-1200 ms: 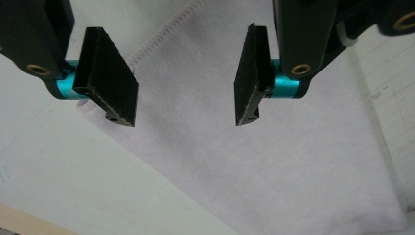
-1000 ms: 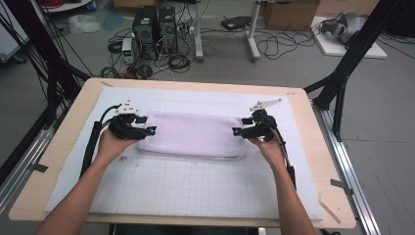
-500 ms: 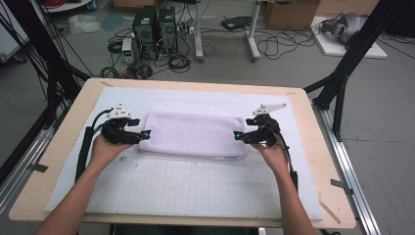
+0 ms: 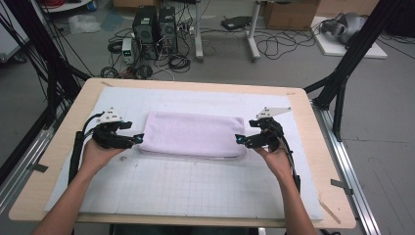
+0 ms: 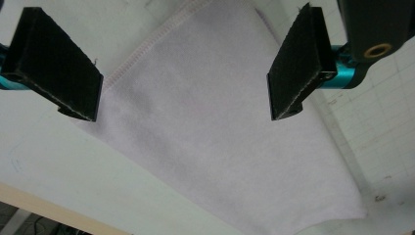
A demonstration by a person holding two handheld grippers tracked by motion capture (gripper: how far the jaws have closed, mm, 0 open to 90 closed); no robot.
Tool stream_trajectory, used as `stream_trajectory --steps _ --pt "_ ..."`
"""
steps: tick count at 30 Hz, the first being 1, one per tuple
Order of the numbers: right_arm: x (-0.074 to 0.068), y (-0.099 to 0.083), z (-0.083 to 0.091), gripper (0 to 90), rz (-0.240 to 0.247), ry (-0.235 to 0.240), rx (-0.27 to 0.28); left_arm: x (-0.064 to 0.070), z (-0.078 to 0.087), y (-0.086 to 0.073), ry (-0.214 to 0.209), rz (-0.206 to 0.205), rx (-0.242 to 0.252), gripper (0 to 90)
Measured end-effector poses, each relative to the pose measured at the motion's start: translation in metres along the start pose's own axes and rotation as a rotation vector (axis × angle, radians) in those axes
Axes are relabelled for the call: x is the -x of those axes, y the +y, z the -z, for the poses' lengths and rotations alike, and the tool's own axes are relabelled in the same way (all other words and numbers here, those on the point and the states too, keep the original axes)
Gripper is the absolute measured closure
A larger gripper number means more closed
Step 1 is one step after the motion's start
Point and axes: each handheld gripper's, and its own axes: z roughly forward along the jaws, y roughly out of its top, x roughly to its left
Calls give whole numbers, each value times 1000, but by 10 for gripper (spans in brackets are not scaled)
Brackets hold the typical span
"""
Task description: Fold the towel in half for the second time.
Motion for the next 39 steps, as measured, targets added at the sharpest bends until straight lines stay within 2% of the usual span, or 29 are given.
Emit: stream_trajectory --steps 17,20,27,39 --pt "-8 -23 18 120 -9 -19 13 7 18 -9 3 -11 13 275" --pt "-9 -25 20 117 -13 -19 -3 8 19 -12 5 -11 13 275" --pt "-16 -27 26 117 8 -21 15 13 26 -19 8 -12 20 271" --pt "-23 -47 35 117 -2 -22 25 19 39 -30 16 -15 31 260"
